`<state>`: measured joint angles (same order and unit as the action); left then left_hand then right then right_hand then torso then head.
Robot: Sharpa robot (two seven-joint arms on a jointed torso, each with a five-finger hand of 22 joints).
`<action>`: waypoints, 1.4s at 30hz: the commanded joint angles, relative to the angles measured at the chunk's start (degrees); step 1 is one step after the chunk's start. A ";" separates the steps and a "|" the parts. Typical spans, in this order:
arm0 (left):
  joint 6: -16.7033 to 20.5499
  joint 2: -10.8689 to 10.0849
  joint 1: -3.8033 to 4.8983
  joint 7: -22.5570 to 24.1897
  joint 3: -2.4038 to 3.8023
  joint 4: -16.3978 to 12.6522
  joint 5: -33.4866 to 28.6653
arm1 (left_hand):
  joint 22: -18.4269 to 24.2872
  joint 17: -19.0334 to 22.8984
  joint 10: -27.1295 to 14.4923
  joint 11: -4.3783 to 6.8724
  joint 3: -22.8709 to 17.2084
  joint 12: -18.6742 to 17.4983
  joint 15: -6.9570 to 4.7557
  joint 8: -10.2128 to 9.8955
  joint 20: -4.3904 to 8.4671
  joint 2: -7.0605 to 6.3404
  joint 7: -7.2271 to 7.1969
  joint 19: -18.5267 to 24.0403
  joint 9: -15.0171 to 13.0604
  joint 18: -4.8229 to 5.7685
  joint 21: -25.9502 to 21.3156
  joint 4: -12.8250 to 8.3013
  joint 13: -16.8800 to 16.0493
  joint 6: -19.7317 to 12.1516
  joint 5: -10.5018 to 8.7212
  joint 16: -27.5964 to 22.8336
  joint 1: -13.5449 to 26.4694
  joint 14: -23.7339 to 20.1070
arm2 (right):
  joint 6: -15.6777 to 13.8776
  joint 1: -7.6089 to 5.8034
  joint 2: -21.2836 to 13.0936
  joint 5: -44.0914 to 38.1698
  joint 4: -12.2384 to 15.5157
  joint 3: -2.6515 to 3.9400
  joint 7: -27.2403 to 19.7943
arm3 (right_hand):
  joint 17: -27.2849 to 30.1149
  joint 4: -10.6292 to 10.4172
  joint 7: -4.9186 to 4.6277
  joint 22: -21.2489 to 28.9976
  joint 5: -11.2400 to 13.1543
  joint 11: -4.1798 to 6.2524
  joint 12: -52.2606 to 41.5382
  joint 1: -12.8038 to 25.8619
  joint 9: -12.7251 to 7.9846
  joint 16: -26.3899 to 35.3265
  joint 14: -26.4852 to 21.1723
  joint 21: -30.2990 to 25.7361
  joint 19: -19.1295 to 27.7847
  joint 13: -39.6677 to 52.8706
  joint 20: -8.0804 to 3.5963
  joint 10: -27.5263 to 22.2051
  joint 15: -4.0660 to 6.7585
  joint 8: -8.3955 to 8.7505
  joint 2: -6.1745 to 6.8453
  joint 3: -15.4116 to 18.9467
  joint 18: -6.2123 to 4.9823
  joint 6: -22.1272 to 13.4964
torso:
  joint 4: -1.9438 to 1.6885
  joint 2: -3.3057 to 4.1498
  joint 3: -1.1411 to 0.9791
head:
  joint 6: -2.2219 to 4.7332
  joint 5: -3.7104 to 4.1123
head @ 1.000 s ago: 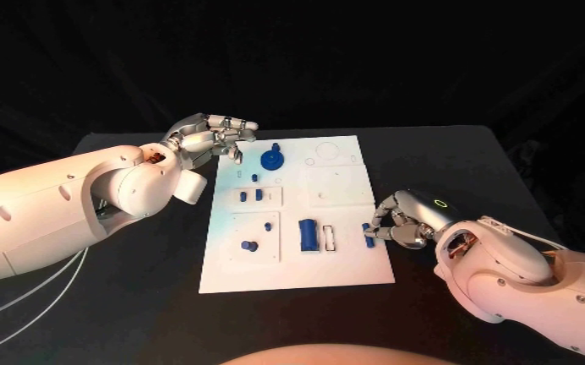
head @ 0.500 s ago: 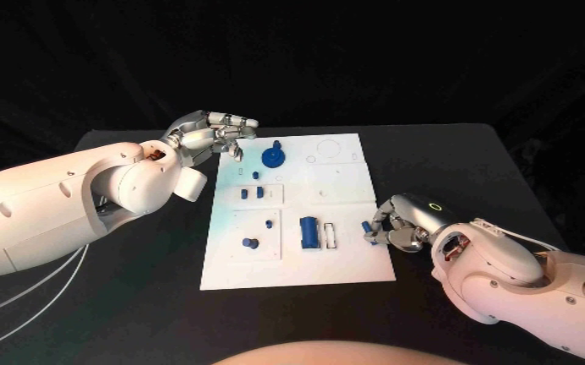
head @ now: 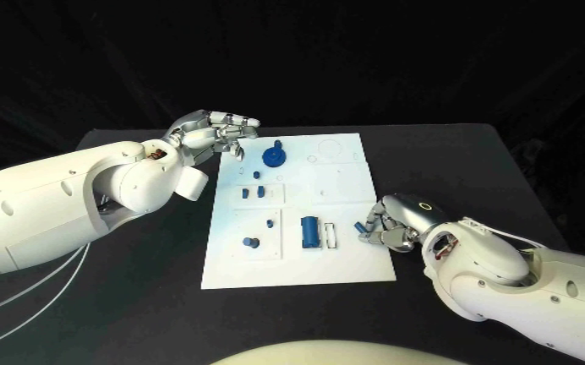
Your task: Assemble the parts on the task board
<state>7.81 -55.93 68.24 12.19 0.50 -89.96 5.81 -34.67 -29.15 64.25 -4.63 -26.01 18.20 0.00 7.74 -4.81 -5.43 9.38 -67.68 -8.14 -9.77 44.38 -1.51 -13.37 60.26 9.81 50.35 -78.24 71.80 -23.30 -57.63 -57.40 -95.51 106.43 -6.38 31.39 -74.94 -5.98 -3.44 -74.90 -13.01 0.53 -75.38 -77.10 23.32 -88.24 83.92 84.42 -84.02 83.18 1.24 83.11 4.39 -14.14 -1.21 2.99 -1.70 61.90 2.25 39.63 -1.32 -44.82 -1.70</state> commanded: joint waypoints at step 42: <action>-1.48 0.12 0.04 0.12 0.02 -0.63 -0.14 | 0.10 0.12 -0.56 -0.09 0.24 0.15 0.09 0.41 -0.17 0.32 -0.10 0.02 0.05 -0.78 -0.31 -0.11 -0.10 -0.41 -0.02 -0.06 0.39 -0.42 | -2.08 -1.75 3.43 11.84 3.89 -0.22 2.50 | -13.02 1.36 0.39 -13.42 -10.90 0.73 0.54 5.53 1.30 -0.19 5.61 0.44 -4.95 -2.55 -0.15 0.46 0.55 -0.10 4.14 -17.43 0.66 1.14 | -0.01 -0.02 0.08 | -0.18 -0.22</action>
<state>7.51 -55.93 68.25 11.97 0.49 -90.40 5.81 -34.62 -29.09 64.05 -4.82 -26.01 18.20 0.01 7.95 -4.81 -5.43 9.38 -67.68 -8.14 -9.77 44.38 -1.51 -13.39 60.26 9.81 50.35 -78.24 71.79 -24.76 -59.46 -54.32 -88.80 110.61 -6.61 33.49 -74.92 -4.23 -3.47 -74.93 -24.09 1.24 -74.53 -71.86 22.82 -88.24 84.14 84.64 -84.02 74.95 1.24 83.44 4.62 -13.70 2.87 -14.69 -1.70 62.43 2.24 39.62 -1.25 -44.96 -1.93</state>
